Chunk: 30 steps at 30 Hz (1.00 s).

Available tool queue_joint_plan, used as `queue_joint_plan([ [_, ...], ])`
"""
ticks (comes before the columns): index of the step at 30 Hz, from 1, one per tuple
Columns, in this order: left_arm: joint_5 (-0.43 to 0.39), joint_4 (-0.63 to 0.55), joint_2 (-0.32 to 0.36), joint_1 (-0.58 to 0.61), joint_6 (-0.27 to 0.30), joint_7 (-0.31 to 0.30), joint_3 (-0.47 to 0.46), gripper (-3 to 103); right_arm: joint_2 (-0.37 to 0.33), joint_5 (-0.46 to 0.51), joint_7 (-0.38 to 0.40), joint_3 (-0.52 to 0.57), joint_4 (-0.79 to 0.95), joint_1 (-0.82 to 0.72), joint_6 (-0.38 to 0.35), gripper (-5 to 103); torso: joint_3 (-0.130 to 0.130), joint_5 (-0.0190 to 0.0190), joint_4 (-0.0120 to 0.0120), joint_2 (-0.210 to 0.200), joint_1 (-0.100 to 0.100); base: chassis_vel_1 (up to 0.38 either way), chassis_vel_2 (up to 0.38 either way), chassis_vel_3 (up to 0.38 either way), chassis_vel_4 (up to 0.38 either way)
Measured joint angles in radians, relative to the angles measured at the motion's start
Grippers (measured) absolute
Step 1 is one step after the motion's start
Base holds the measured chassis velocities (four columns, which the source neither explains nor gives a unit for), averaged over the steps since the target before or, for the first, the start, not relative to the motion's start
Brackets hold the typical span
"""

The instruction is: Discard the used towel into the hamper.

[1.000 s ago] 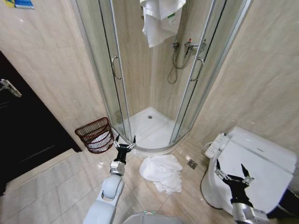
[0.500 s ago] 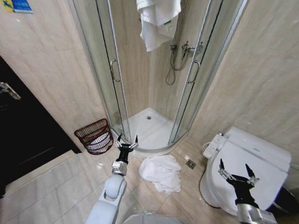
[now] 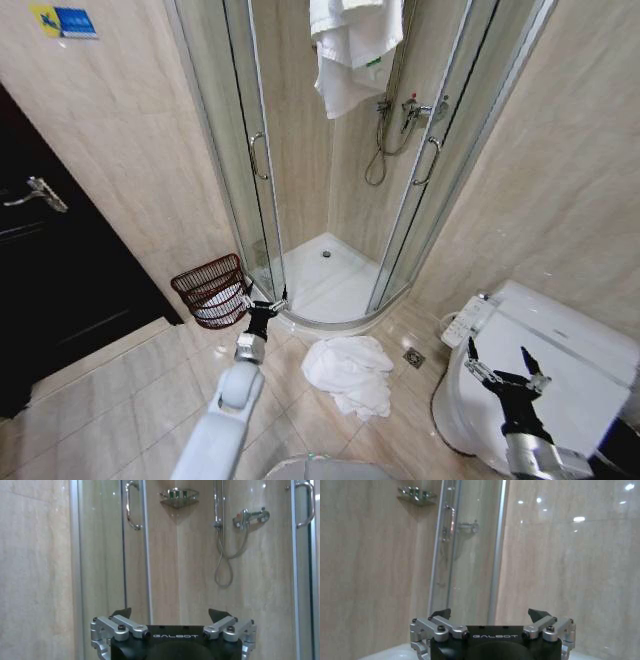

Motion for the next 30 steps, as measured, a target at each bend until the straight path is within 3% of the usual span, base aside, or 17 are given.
queue_joint_plan([
  [4,-0.03,0.006,0.025,-0.022,0.013,0.002,-0.001,100,-0.02,0.032,-0.048,-0.002,0.002,0.003,-0.009,100,0.009,0.0003,0.0,0.016,0.007,0.0,0.0,0.0,0.0],
  [6,-0.016,0.013,0.024,-0.036,0.023,-0.021,-0.024,100,-0.034,0.049,-0.119,-0.018,0.009,0.025,-0.033,100,0.017,0.0003,0.0001,0.031,0.014,0.0,0.0,0.0,0.0],
  [10,0.016,0.013,0.004,-0.037,0.025,-0.044,-0.069,100,-0.029,0.039,-0.141,-0.058,0.035,0.068,-0.068,100,0.027,0.0002,0.0001,0.049,0.022,0.0,0.0,0.0,0.0],
  [15,0.048,-0.007,-0.014,-0.017,0.011,-0.055,-0.12,100,-0.022,0.015,-0.14,-0.096,0.094,0.113,-0.114,100,0.041,-0.0001,0.0003,0.074,0.033,0.0,0.0,0.0,0.0],
  [30,-0.017,-0.06,0.015,0.016,0.01,-0.05,-0.14,100,0.0,-0.033,-0.076,-0.139,0.171,0.161,-0.157,100,0.077,0.0001,0.0002,0.141,0.064,0.0,0.0,0.0,0.0],
])
